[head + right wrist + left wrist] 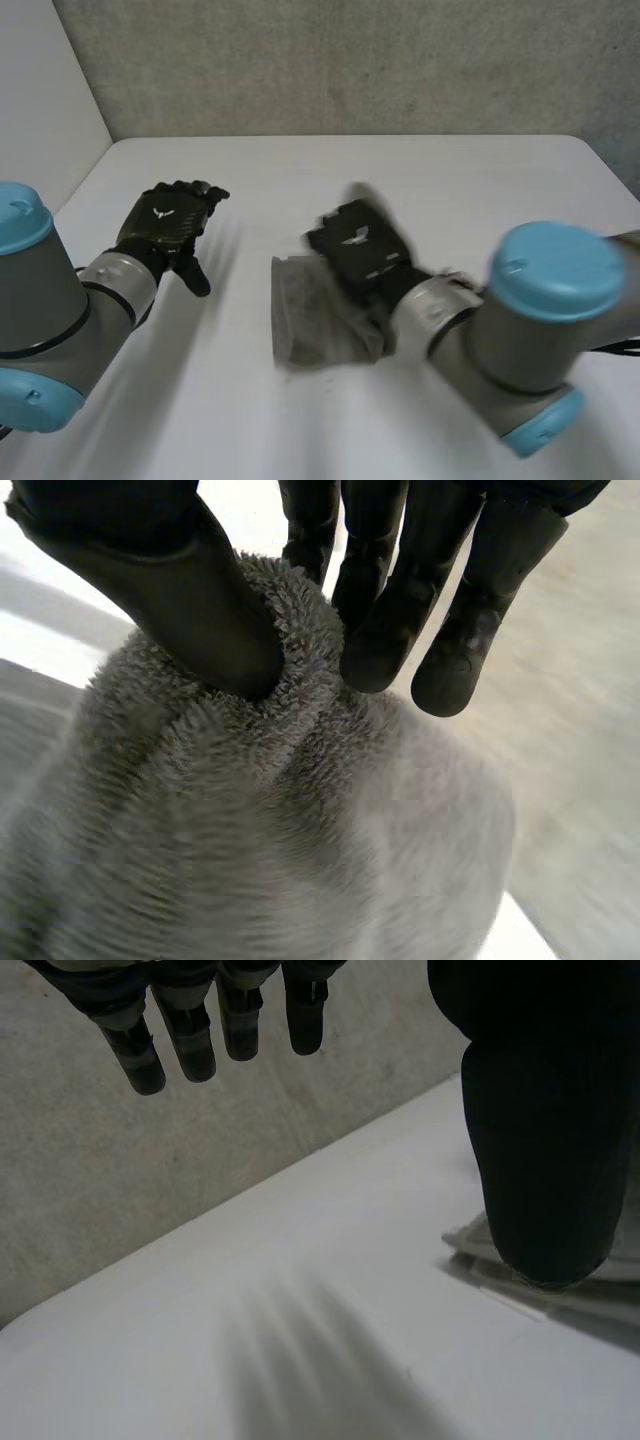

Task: Fold the towel.

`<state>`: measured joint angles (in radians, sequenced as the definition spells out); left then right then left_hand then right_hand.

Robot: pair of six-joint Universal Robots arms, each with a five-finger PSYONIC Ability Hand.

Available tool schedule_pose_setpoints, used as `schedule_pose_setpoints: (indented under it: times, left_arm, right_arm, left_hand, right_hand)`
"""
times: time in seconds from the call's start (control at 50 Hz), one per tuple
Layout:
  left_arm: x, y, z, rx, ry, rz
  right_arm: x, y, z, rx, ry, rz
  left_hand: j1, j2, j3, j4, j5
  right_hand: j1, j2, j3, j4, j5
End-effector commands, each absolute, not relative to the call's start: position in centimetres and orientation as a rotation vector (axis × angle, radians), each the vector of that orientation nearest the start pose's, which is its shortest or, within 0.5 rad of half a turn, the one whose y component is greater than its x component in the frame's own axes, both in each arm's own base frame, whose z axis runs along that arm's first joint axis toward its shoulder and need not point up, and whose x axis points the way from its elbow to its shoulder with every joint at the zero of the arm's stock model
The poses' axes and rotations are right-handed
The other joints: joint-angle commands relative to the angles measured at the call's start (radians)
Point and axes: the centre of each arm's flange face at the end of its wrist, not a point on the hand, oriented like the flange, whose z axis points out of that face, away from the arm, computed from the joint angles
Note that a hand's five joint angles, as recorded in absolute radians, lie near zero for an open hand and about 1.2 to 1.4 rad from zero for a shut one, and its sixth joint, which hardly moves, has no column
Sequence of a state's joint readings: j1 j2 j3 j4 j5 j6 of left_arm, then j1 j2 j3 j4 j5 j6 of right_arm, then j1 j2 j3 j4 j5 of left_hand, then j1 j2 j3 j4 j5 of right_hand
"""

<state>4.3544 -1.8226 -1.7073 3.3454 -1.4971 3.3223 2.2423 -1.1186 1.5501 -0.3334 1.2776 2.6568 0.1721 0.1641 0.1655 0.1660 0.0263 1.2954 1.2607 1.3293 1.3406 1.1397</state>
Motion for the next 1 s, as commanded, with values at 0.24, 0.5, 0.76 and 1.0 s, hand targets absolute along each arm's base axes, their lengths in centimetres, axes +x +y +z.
schedule_pose_setpoints:
  times: [0.24, 0.5, 0.76, 1.0]
  left_arm:
    - [-24.8, -26.6, 21.6, 0.697, 2.457, -2.168]
    - [-28.6, -25.1, 22.7, 0.604, 2.594, -2.183]
    - [-30.9, -23.1, 14.6, 0.483, 2.927, -1.65]
    - [-31.1, -22.3, 12.3, 0.521, 2.918, -1.604]
  right_arm:
    - [38.7, -16.7, 17.4, -1.52, 1.718, -1.771]
    - [32.8, -22.6, 21.1, -0.891, 2.01, -1.731]
    - [33.8, -24.4, 15.8, -0.995, 2.179, -1.354]
    - [33.9, -25.7, 14.3, -1.104, 2.181, -1.375]
  left_hand:
    - [0.002, 0.01, 0.009, 0.009, -0.026]
    - [0.009, 0.017, 0.016, 0.015, -0.02]
    - [0.009, 0.017, 0.016, 0.015, -0.02]
    - [0.002, 0.01, 0.009, 0.009, -0.026]
  right_hand:
    - [-1.121, -1.086, -1.155, -1.166, -1.14]
    - [-1.121, -1.086, -1.155, -1.166, -1.14]
    - [-1.121, -1.086, -1.155, -1.166, -1.14]
    - [-1.121, -1.086, -1.155, -1.166, -1.14]
